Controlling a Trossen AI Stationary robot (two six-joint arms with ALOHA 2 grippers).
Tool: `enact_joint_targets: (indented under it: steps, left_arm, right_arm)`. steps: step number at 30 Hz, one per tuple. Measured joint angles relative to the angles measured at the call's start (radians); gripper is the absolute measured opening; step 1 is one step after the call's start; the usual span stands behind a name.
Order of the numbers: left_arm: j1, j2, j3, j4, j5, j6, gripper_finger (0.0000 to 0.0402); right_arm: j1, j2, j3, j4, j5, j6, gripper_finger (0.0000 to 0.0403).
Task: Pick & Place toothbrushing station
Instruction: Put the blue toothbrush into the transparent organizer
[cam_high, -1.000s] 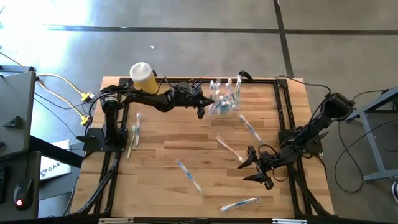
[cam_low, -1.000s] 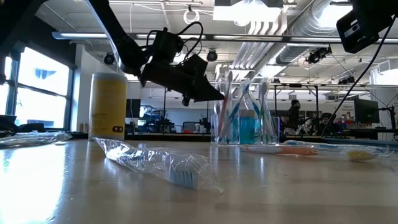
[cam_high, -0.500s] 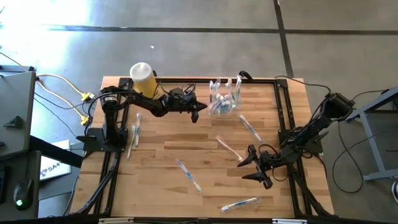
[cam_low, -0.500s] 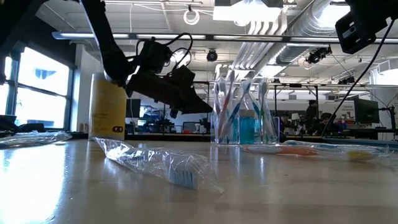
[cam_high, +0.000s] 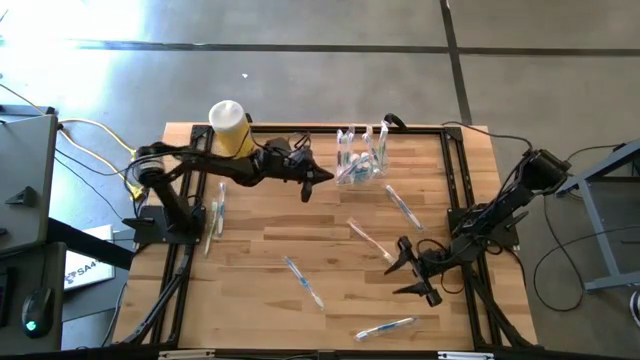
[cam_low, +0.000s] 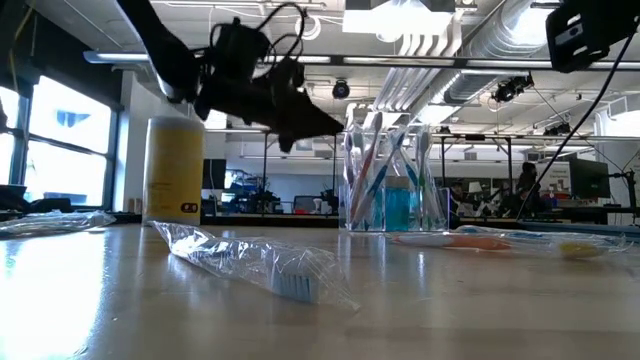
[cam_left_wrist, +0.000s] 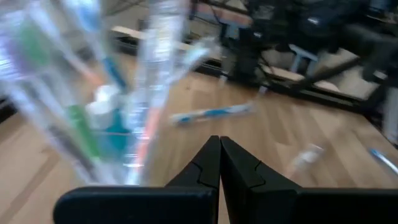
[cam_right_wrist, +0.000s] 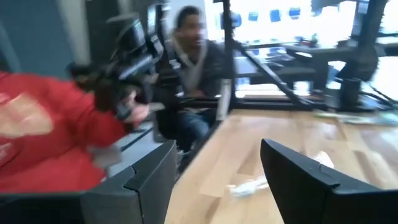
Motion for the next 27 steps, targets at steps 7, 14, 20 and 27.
enact_joint_targets:
  steps: [7,14,20,27]
  left_arm:
    - [-0.132,-0.166,0.001,-0.285,-0.084,0.055,0.0]
    - [-0.272,-0.212,0.001,-0.561,-0.238,-0.006,0.0]
    - [-0.408,-0.212,0.0,-0.646,-0.354,-0.113,0.0]
    - [-0.569,-0.212,0.0,-0.689,-0.477,-0.175,0.0]
  right_arm:
    - [-0.001,0.0,0.0,-0.006,-0.021,-0.036,0.0226]
    - [0.0,0.0,0.012,-0.035,0.121,-0.146,0.0226]
    - [0.0,-0.021,0.06,-0.233,0.428,-0.167,0.0226]
    - [-0.029,-0.096,0.198,-0.648,0.688,-0.05,0.0226]
